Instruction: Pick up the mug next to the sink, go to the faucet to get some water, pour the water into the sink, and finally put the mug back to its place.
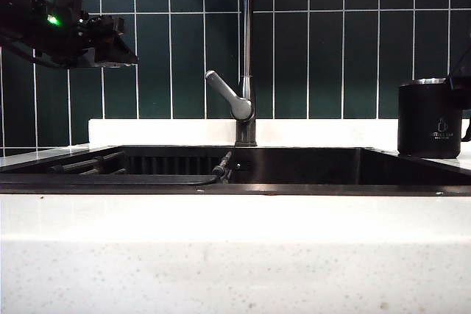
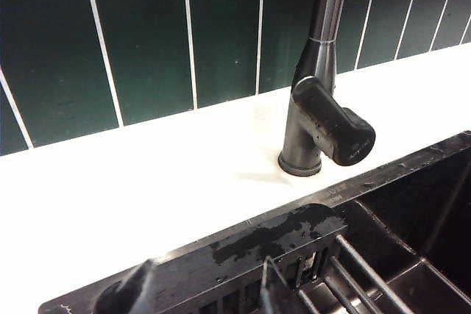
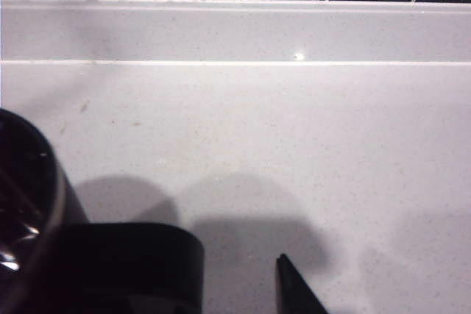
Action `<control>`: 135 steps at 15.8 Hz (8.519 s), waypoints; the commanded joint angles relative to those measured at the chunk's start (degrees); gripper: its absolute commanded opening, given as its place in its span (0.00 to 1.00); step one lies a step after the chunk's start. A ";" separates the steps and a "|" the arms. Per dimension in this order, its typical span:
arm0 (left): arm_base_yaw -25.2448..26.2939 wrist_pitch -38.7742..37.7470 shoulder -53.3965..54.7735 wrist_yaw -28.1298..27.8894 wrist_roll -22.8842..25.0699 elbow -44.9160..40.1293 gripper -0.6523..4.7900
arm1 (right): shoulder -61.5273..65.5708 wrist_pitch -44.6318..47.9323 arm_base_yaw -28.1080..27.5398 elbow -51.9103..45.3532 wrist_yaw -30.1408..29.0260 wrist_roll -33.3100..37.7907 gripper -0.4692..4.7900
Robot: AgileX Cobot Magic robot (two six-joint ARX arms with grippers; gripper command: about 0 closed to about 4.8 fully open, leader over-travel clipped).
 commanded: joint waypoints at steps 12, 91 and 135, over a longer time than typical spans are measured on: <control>-0.04 0.02 -0.11 0.46 -0.39 0.33 0.45 | 0.35 1.88 -0.22 1.73 -0.94 0.17 0.18; -4.22 -7.80 35.50 30.40 4.15 44.52 0.61 | 2.40 -20.57 28.22 33.24 -11.91 2.99 0.18; -4.50 -38.82 12.35 5.22 10.03 44.50 0.61 | -0.35 -34.91 23.85 33.35 -0.48 -43.47 0.09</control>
